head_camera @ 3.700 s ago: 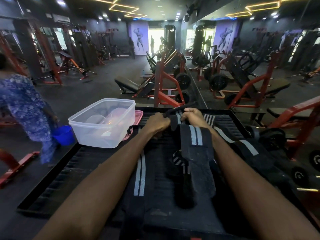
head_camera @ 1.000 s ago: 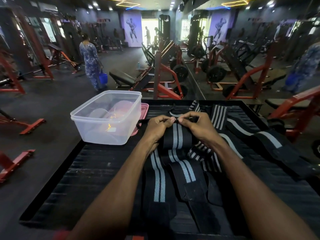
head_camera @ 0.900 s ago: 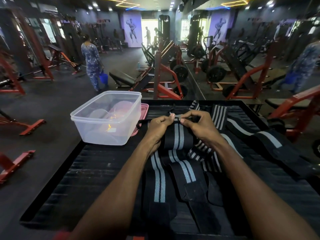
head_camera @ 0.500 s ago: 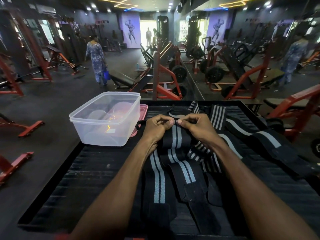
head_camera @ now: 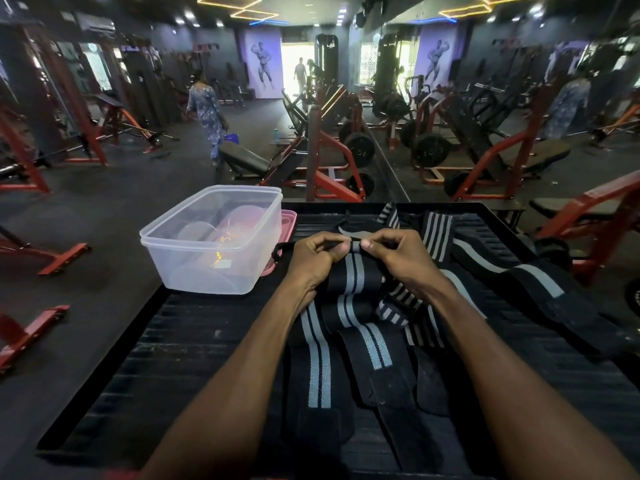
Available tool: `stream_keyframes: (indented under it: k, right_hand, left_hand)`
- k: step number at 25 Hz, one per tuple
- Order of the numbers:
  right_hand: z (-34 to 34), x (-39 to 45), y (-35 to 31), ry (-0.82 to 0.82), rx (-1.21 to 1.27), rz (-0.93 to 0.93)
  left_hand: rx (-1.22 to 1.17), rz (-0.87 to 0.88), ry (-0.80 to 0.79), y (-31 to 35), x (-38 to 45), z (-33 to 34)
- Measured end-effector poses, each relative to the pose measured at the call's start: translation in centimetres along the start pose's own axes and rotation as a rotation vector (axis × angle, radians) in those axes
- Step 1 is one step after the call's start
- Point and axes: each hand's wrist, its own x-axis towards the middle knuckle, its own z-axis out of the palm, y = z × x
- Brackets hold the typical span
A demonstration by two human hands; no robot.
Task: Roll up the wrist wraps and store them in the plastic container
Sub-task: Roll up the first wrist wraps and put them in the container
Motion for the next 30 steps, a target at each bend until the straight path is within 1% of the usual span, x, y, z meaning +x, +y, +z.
stream_keyframes:
  k: [2, 4, 5, 7, 9, 11, 13, 15, 17, 18, 19, 22, 24, 26, 27, 30]
  right_hand:
    - [0.1, 0.1, 0.2, 0.048, -0.041, -0.044]
    - [0.1, 0.3, 0.5, 0.079, -0.057, -0.088]
    - [0.1, 0.5, 0.7, 0.091, -0.07, -0.107]
    - [0.3, 0.5, 0.9, 0.095, -0.094, -0.126]
    - [0.5, 0.3, 0.8, 0.082, -0.085, -0.081]
    - [0.5, 0.3, 0.7, 0.016, -0.068, 0.006]
    - [0.4, 0.4, 0.8, -0.018, -0.089, 0.014]
    - [0.2, 0.6, 1.1, 0.024, -0.112, -0.049]
    - [0.1, 0.6, 1.1, 0.045, -0.079, -0.078]
    - [0.1, 0.5, 1.0, 0.05, -0.062, -0.086]
    - [0.2, 0.4, 1.0, 0.053, -0.048, -0.094]
    - [0.3, 0.1, 0.6, 0.032, 0.005, -0.08]
    - [0.4, 0.1, 0.5, 0.011, -0.002, -0.031]
    - [0.5, 0.2, 0.7, 0.023, -0.038, -0.044]
    - [0.4, 0.3, 0.7, 0.039, -0.048, -0.055]
    - [0.1, 0.4, 0.8, 0.055, -0.042, -0.064]
  left_hand:
    - [-0.069, -0.053, -0.029, -0.1, 0.2, 0.1]
    - [-0.205, -0.164, -0.079, 0.1, 0.1, 0.3]
    - [-0.226, -0.2, -0.09, -0.1, 0.2, 0.3]
    - [-0.113, -0.178, -0.049, -0.3, 0.4, 0.3]
    - [-0.021, -0.135, 0.006, -0.3, 0.5, 0.2]
    - [-0.007, -0.103, 0.036, -0.2, 0.3, 0.1]
    - [-0.001, -0.065, 0.037, -0.3, 0.4, 0.0]
    - [-0.051, -0.057, 0.009, -0.5, 0.4, 0.1]
    - [-0.179, -0.124, -0.022, -0.6, 0.4, 0.3]
    - [-0.203, -0.151, -0.022, -0.6, 0.4, 0.3]
    - [-0.185, -0.153, 0.002, -0.6, 0.4, 0.4]
    - [-0.123, -0.061, 0.062, -0.5, 0.4, 0.3]
    - [-0.111, -0.023, 0.057, -0.5, 0.4, 0.2]
    - [-0.085, 0.0, 0.041, -0.5, 0.4, 0.2]
    - [-0.097, -0.01, 0.034, -0.7, 0.5, 0.2]
    - [-0.247, -0.135, -0.013, -0.7, 0.5, 0.4]
